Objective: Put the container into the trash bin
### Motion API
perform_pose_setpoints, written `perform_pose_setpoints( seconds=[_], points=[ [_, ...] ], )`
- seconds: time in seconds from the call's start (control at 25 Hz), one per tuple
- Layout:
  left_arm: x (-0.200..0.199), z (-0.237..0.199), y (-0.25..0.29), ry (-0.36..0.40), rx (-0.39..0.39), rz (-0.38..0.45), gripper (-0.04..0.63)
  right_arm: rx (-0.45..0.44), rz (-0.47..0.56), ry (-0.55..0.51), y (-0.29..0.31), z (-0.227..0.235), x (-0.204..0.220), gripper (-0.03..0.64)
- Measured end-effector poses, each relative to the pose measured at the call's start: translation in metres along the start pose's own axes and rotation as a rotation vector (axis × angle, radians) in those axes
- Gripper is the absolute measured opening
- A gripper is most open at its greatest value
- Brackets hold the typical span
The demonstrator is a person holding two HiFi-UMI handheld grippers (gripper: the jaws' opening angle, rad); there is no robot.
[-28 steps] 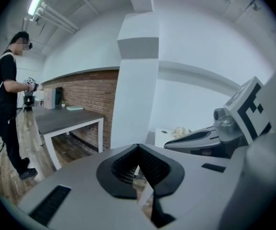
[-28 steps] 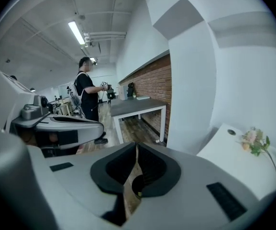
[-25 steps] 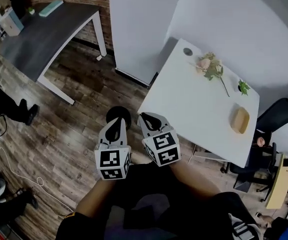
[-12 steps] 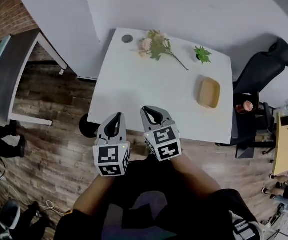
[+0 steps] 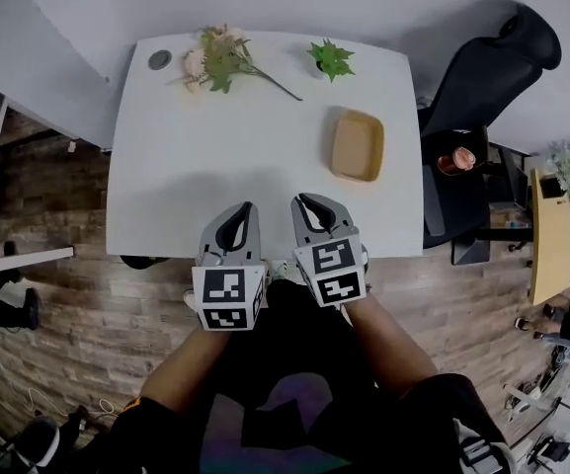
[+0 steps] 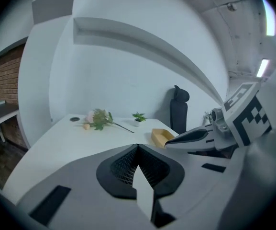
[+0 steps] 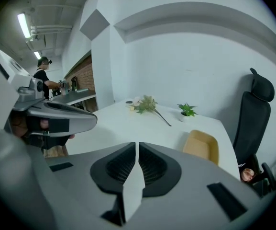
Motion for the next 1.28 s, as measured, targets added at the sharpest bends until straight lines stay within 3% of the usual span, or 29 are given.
perform_pose_setpoints(
  seconds=[0.24,0.56,1.04,1.28],
  points=[
    [-0.012,0.028,0.053,0.025,0.053,-0.026,0.008,0.060,-0.036,-0.003,0.010,0.053,0.004,0.048],
    [-0.002,0.031,0.101,0.034,0.069,-0.097,0.008,0.111,-0.106,-0.049,0.040,0.096,0.002,0.071],
    [0.011,0.018,0.136,-0.002,0.063,-0.144,0.008,0.136,-0.274,-0.142,0.084,0.115,0.006,0.086],
    [0.011,0.015,0.137,-0.011,0.059,-0.140,0.008,0.153,-0.300,-0.182,0.088,0.114,0.005,0.051]
  ],
)
Point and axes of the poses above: the fingertips, and each gripper's own axes: y forward along the fingers, z to its right, x out of its underside, the point moved 10 cm from there along -y, backward along the fingers, and after that the axes turned 11 degrees about y, right-handed, at the moved point
